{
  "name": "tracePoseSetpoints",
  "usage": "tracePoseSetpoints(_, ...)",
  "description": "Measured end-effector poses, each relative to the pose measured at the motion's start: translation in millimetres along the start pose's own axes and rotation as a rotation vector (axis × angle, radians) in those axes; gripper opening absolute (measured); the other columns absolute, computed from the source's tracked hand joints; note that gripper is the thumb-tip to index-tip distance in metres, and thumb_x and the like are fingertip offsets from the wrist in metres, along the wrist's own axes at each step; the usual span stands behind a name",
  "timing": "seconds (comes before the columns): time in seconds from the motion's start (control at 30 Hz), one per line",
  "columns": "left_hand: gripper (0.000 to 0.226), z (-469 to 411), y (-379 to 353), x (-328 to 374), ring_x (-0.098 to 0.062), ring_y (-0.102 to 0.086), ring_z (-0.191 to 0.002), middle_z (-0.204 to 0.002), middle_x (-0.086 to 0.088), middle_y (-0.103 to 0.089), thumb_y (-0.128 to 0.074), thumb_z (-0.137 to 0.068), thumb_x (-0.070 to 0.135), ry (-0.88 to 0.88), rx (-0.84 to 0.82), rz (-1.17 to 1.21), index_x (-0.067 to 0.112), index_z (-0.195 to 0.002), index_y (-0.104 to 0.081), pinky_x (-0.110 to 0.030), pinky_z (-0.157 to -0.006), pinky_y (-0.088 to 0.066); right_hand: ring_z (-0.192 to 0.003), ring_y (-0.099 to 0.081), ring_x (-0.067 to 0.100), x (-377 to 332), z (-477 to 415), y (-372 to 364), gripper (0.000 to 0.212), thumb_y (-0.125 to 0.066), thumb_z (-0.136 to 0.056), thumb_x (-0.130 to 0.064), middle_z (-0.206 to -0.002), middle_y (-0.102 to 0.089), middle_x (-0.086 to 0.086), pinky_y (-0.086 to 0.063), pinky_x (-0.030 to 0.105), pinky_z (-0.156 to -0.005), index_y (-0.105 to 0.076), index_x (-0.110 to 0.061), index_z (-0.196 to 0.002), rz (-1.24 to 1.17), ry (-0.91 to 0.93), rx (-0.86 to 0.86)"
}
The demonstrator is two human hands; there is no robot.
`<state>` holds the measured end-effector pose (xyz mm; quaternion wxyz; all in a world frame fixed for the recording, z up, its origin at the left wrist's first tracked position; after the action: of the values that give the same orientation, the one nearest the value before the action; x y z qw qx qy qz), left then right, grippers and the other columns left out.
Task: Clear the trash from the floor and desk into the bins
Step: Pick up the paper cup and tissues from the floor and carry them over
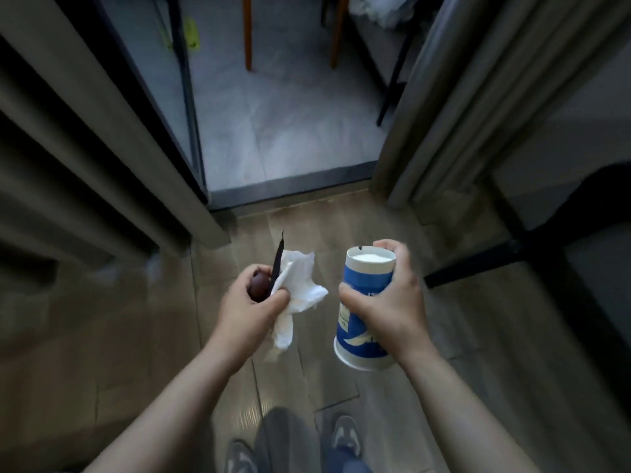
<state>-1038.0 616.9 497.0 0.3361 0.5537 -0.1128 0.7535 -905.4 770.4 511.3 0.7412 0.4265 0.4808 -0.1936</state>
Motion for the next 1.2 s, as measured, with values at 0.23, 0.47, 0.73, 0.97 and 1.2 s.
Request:
tracePoseSetpoints(0.23, 0.012, 112, -34, 176, -0.009, -0.059, -0.063, -0.068, 0.008, -0.065, -0.066, -0.077, 0.010, -0.139, -0.214, 0.044, 0.019, -0.083, -0.061, -0.030, -0.060, -0.048, -0.080, -0.063, 0.000, -140, 106, 161, 0.064, -0.075, -0.052, -0.035, -0.091, -0.063, -0.016, -0.049, 0.017, -0.067, -0.043, -0.044, -0.107, -0.080, 0.024, 0.231)
tracePoseSetpoints(0.47, 0.020, 222, -90, 269, -0.031, -0.067, -0.079, -0.084, -0.007, -0.070, -0.064, -0.068, 0.026, -0.272, -0.533, 0.040, 0.025, -0.088, -0.065, -0.047, -0.071, -0.056, -0.078, -0.064, -0.002, -190, 244, 283, 0.061, -0.077, -0.056, -0.034, -0.091, -0.063, -0.022, -0.047, 0.017, -0.062, -0.044, -0.045, -0.106, -0.095, 0.058, 0.566)
tracePoseSetpoints(0.73, 0.013, 370, -196, 341, -0.020, -0.063, -0.072, -0.080, -0.008, -0.068, -0.070, -0.077, 0.021, -0.497, -0.912, 0.033, 0.032, -0.083, -0.065, -0.037, -0.067, -0.050, -0.088, -0.062, -0.004, -206, 406, 402, 0.062, -0.078, -0.058, -0.036, -0.097, -0.060, -0.025, -0.047, 0.005, -0.063, -0.044, -0.046, -0.108, -0.024, 0.140, 1.063)
tracePoseSetpoints(0.97, 0.026, 542, -275, 371, -0.007, -0.067, -0.067, -0.076, 0.006, -0.070, -0.067, -0.080, 0.014, -0.733, -1.179, 0.089, 0.040, -0.084, -0.064, -0.017, -0.055, -0.052, -0.092, -0.058, -0.007, -191, 561, 489, 0.065, -0.085, -0.060, -0.029, -0.097, -0.059, -0.028, -0.048, 0.005, -0.063, -0.043, -0.056, -0.102, 0.045, 0.170, 1.366)
tracePoseSetpoints(1.2, 0.019, 743, -354, 339, -0.012, -0.069, -0.073, -0.079, 0.003, -0.072, -0.069, -0.080, 0.013, -0.723, -1.472, 0.150, 0.030, -0.089, -0.065, -0.019, -0.059, -0.051, -0.085, -0.065, -0.001, -139, 752, 565, 0.068, -0.081, -0.050, -0.042, -0.095, -0.064, -0.022, -0.053, 0.019, -0.059, -0.047, -0.050, -0.108, 0.067, 0.036, 1.613)
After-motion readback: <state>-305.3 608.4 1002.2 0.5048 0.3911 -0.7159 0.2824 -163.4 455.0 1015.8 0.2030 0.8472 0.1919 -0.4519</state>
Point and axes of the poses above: each hand's wrist, its own z-axis away from the middle knuckle, its own y-axis out of the back of the hand, x = y × z, the point moved 3 cm from there along -z, towards the middle knuckle
